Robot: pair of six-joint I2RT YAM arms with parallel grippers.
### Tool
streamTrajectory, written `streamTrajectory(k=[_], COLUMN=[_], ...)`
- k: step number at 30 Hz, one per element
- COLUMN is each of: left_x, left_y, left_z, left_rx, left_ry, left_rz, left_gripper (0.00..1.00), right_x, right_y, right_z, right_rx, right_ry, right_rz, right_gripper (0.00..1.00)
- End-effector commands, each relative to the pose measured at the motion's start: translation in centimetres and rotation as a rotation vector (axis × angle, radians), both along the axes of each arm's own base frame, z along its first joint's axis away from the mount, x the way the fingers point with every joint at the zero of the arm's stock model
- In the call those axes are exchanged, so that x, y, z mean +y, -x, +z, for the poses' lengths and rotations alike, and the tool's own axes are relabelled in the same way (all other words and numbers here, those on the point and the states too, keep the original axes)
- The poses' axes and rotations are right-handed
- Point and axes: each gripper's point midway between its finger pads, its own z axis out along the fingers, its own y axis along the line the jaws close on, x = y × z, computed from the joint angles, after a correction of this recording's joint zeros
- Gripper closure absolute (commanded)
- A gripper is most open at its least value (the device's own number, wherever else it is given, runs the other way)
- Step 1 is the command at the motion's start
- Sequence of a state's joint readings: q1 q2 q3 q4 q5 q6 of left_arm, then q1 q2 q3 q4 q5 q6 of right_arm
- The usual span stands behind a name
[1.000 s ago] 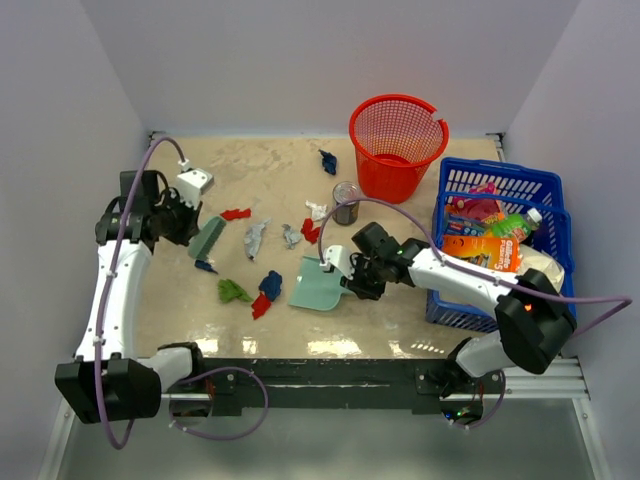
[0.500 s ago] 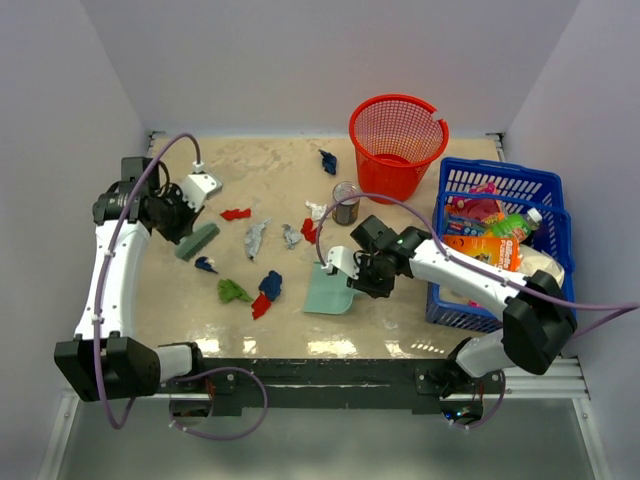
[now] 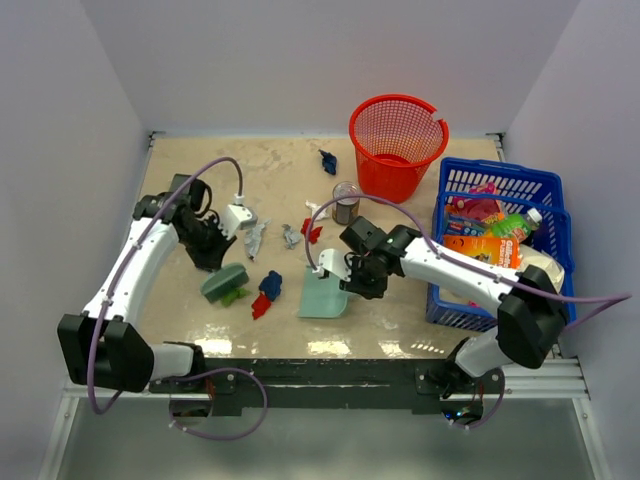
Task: Sweep away the paper scraps from the table
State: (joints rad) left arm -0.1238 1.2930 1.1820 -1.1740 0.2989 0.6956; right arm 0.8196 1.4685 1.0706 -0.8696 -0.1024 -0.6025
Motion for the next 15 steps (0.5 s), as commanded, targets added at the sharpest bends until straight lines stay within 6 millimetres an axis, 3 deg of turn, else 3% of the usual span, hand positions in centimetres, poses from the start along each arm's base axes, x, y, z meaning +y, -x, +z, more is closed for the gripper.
streamTrajectory(k=[1,5,8,11,12,15], left_x=[-0.6,-3.6,-7.8,-11.1,-12.5,-13.3], left_y=[1.2,1.1,1.0,0.6,0.8,0.8], left_z=[-0.6,-0.5,-0.2,1.6,3.4,5.5], left_rx=[0.049,0.115,0.179,0.222,0.236,0.248], left_ry=[0.021,0.155,0.332,0.499,0.598,0.668], left_rz=[-0.015,-0.007,-0.035,-0.038,-0.079,-0.117], left_gripper=[1.00,1.00,1.00,1.00,1.00,1.00], right_x=[1.4,1.8,1.8,2.1,2.1,2.2], right_y=[-0.1,-0.6,-0.8,-0.7,-0.7,-0.6], right_z=[0.5,0.5,0.6,0.8,0.8,0.8], right_rx=[0.018,0.012,0.004,0.010,0.016,0.022], right_ry=[-0.040,-0.035,-0.034,-0.045,-0.047,-0.047], right_rz=[0.018,0.021,0.017,0.016,0.016,0.017], right_gripper=[1.00,1.00,1.00,1.00,1.00,1.00])
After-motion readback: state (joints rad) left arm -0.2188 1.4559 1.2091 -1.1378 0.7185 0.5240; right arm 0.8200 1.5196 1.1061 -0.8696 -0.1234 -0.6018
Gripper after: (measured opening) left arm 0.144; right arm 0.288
